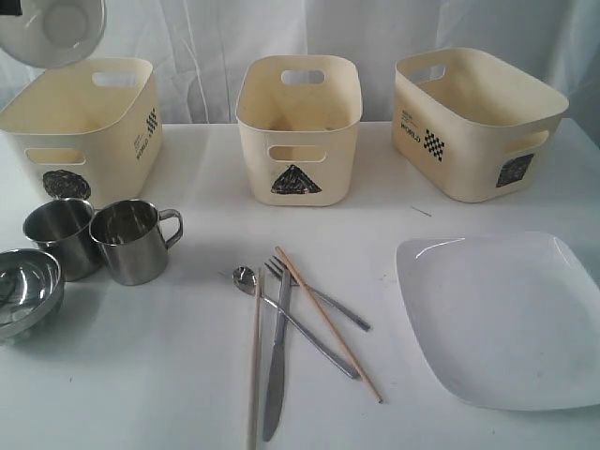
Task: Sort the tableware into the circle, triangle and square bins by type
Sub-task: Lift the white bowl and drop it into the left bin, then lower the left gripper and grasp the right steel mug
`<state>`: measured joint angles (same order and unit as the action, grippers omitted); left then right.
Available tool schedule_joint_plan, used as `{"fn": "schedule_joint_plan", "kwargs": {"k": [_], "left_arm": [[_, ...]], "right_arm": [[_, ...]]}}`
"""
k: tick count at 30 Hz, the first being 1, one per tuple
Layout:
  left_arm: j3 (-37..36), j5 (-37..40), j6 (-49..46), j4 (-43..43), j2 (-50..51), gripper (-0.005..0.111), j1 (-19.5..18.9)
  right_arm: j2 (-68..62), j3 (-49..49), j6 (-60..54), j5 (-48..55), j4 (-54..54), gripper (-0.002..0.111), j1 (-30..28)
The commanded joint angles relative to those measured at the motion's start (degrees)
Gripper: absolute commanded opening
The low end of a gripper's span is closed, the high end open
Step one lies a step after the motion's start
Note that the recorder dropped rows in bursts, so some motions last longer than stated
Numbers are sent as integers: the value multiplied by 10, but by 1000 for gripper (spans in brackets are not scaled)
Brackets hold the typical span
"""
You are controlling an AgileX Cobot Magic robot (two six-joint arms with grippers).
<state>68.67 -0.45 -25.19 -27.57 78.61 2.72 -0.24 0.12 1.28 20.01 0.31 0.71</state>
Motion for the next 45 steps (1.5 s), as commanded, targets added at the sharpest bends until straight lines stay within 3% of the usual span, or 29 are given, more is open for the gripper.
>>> {"fn": "schedule_joint_plan", "kwargs": {"k": [1,7,16,18,24,28,31,38,41,45], "left_arm": [[116,-51,-59,15,126,0,2],[203,-110,-109,15,275,0,-9],[247,-139,-111,24,397,1,-16],[247,-137,-111,29,406,7,-16],[247,-135,-111,30,406,40,-16],[247,-122,-110,30,388,51,-16],[247,-48,-102,23,342,52,-16],[247,332,-15,21,244,52,-15],[243,432,29,26,245,51,-15],[221,504,67,30,250,51,-15]], "right_arm": [[2,-1,0,0,4,0,-2],[2,-1,0,0,4,0,-2],[2,-1,0,0,4,0,-2],[2,-1,0,0,4,0,-2],[2,-1,0,0,4,0,-2],[2,-1,0,0,4,0,-2],[2,-1,0,0,4,0,-2],[2,-1,0,0,4,0,-2],[2,-1,0,0,4,0,-2],[2,-1,0,0,4,0,-2]]}}
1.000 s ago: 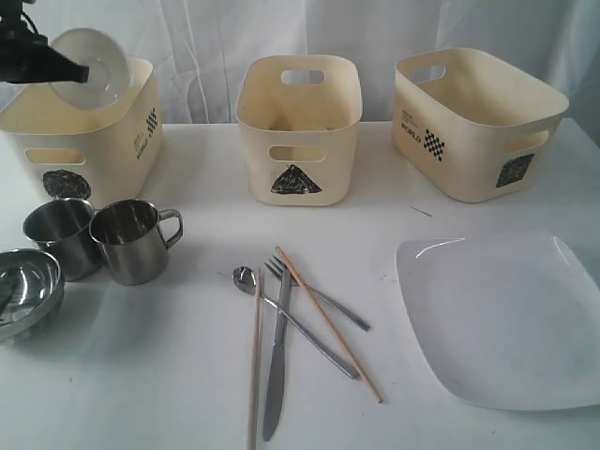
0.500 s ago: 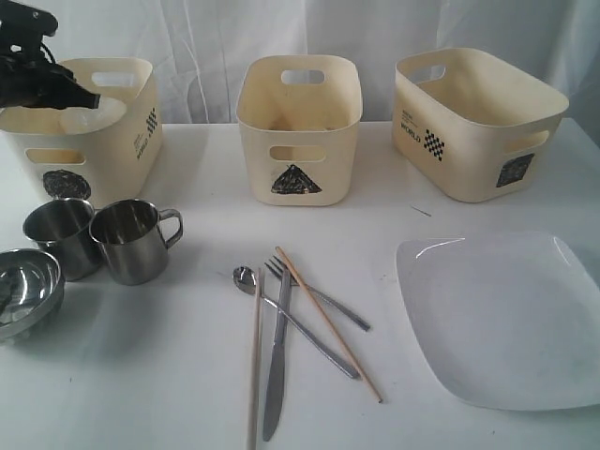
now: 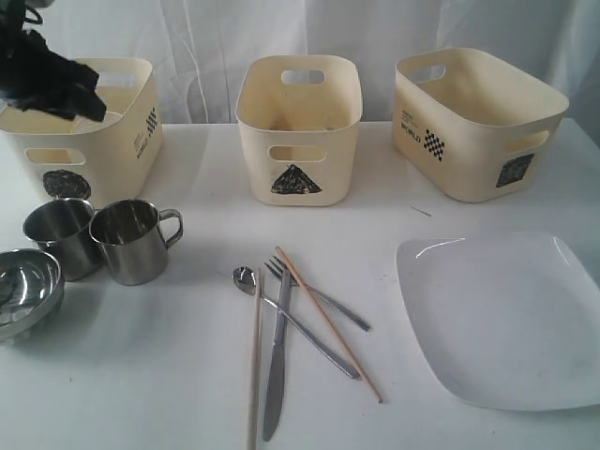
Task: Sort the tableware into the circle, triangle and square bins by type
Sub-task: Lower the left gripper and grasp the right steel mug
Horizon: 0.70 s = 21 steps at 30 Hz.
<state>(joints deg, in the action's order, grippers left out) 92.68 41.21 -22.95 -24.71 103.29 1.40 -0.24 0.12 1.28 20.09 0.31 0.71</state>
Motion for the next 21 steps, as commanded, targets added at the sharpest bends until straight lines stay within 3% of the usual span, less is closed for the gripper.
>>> {"fn": "schedule_joint_plan", "kwargs": {"k": [1,10,21], "left_arm": [[-25,99,54,4,3,51,-1],[-84,148,81,12,3,51,0],[-178,56,92,10,3,51,0]], "right_arm": [[2,-1,0,-1,4,0,-2],[2,-1,0,-1,4,0,-2],[2,-1,0,-1,4,0,-2]]}}
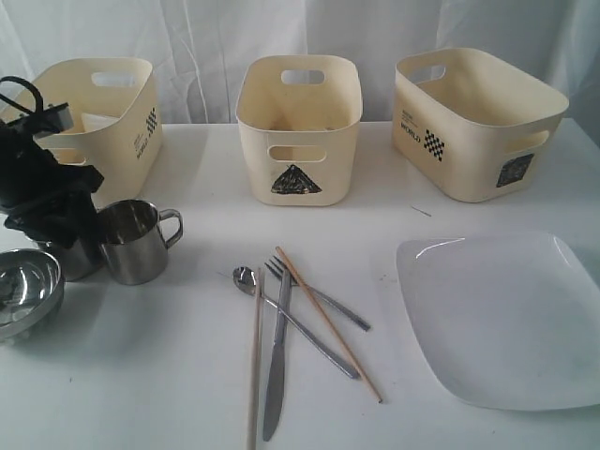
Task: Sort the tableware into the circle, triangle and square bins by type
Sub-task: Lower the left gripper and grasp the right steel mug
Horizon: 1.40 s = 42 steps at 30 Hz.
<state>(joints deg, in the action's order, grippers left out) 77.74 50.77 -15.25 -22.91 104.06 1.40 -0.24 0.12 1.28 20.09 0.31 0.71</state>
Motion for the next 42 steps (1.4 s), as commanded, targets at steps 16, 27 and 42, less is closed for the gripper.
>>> {"fn": "schedule_joint_plan", "kwargs": {"k": [16,27,42], "left_arm": [[-63,-91,33,-100,-7,51,0],[-63,-252,116,-100,-7,51,19],[-63,-215,115,-57,40,51,61]], "right_arm": [[2,-1,0,-1,4,0,-2],[2,-1,0,-1,4,0,-2],[2,-1,0,-1,4,0,-2]]}}
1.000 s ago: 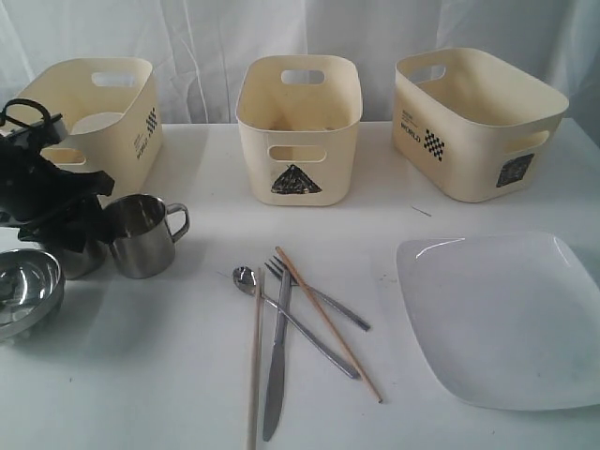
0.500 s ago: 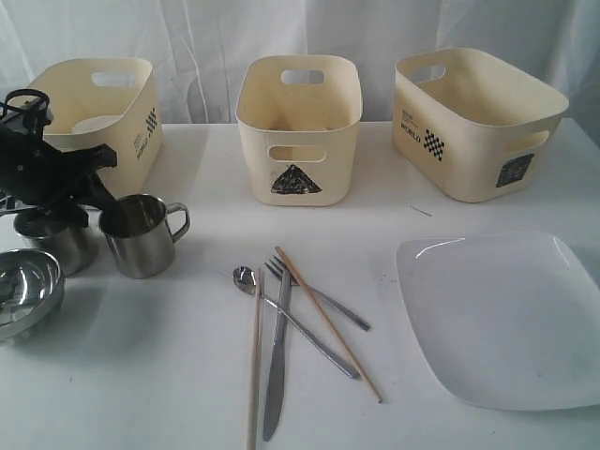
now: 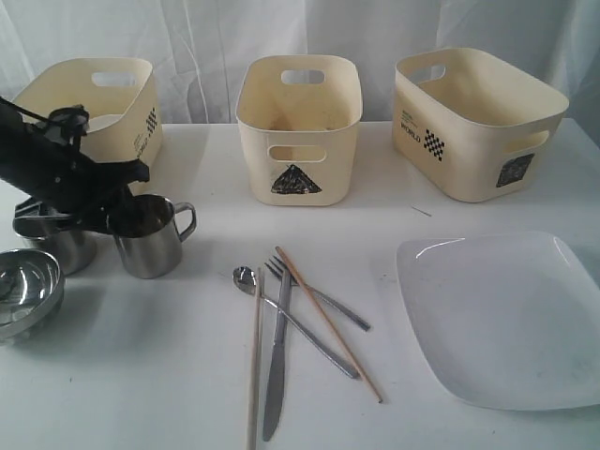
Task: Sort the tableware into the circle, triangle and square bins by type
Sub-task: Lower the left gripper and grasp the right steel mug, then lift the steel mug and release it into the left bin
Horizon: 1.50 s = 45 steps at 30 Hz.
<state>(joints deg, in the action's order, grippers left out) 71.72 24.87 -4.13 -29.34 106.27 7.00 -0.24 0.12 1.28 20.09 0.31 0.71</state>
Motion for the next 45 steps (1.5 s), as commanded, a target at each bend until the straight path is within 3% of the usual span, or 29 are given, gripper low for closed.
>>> {"fn": "schedule_joint_plan", "kwargs": {"k": [1,4,9,15,20,23,28,32,34,37,41,43,45], "left_arm": [[-3,48,3,11,20,50,5],[-3,50,3,18,24,40,5],[-3,66,-4,53,16,0,5],[-3,76,-8,107,-34,0,-1],[24,39,-8,156,-123,0,-20],[45,-49,-8,187,-173,0,-35],[51,-325,-12,226,-199,0,-45],[51,-516,-12,242,-137,0,-45],[51,-566,-28,243,-72,0,-46],[63,-540,-46,243,11,0,-46],[117,-376,-36,243,52,0,-46],[133,-357,-37,243,53,10,-46],[155,-308,-37,243,53,29,-46]], "right_arm": [[2,-1,0,-1,4,0,-2],[2,-1,0,-1,4,0,-2],[2,-1,0,-1,4,0,-2],[2,-1,0,-1,4,0,-2],[2,-1,0,-1,4,0,-2],[2,-1,0,-1,4,0,-2],[2,-1,0,-1,4,0,-2],[2,-1,0,-1,4,0,-2],[2,-1,0,-1,4,0,-2],[2,-1,0,-1,4,0,-2],[2,-1,0,-1,4,0,-2],[2,-1,0,-1,4,0,-2],[2,-1,0,-1,4,0,-2]]}}
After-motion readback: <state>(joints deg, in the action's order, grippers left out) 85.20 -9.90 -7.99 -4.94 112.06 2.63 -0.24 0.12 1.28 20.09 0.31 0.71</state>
